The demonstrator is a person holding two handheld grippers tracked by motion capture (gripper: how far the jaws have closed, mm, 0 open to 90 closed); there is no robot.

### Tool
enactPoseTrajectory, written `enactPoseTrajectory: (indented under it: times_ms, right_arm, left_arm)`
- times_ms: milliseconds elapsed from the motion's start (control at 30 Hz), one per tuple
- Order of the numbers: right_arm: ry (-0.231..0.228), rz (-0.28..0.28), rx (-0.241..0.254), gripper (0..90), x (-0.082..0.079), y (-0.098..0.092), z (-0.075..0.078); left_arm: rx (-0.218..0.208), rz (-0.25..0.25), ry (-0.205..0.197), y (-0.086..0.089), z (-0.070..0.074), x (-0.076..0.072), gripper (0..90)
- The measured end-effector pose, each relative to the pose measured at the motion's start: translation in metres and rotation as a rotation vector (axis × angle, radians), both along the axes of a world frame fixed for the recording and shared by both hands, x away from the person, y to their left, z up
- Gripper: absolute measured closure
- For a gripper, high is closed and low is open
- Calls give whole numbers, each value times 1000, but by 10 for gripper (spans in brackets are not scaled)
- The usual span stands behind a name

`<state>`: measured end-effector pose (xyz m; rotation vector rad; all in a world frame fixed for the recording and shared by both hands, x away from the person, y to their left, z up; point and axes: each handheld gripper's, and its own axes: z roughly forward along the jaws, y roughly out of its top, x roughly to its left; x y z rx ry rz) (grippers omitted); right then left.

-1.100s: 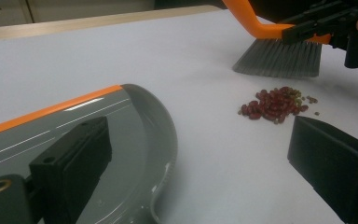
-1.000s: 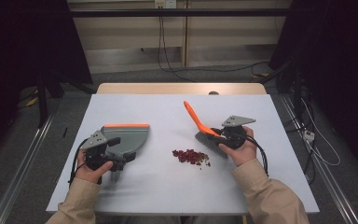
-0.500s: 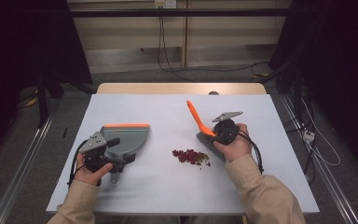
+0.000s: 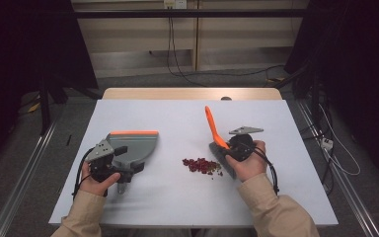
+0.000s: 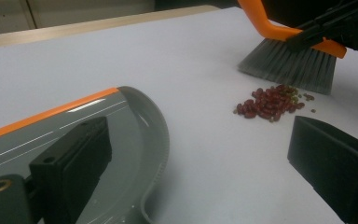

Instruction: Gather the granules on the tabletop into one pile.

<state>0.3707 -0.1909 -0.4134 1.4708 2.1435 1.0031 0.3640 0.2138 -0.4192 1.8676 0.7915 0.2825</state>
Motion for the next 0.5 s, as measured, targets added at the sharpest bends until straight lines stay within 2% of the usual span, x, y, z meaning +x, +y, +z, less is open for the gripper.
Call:
enactPoseTrajectory:
  times_ms: [67,300,500]
  right_arm:
    - [-7,1,18,714,1,7,-1]
    - [-48,-4,12,714,5,28,-4]
    - [-71,15,10,714,9,42,-5]
  left_arm:
    - [0,0,-2,0,0,0,60]
    - [-2,3,-1,3,1,-1,59]
    - [6,0,-2,2,1,0,59]
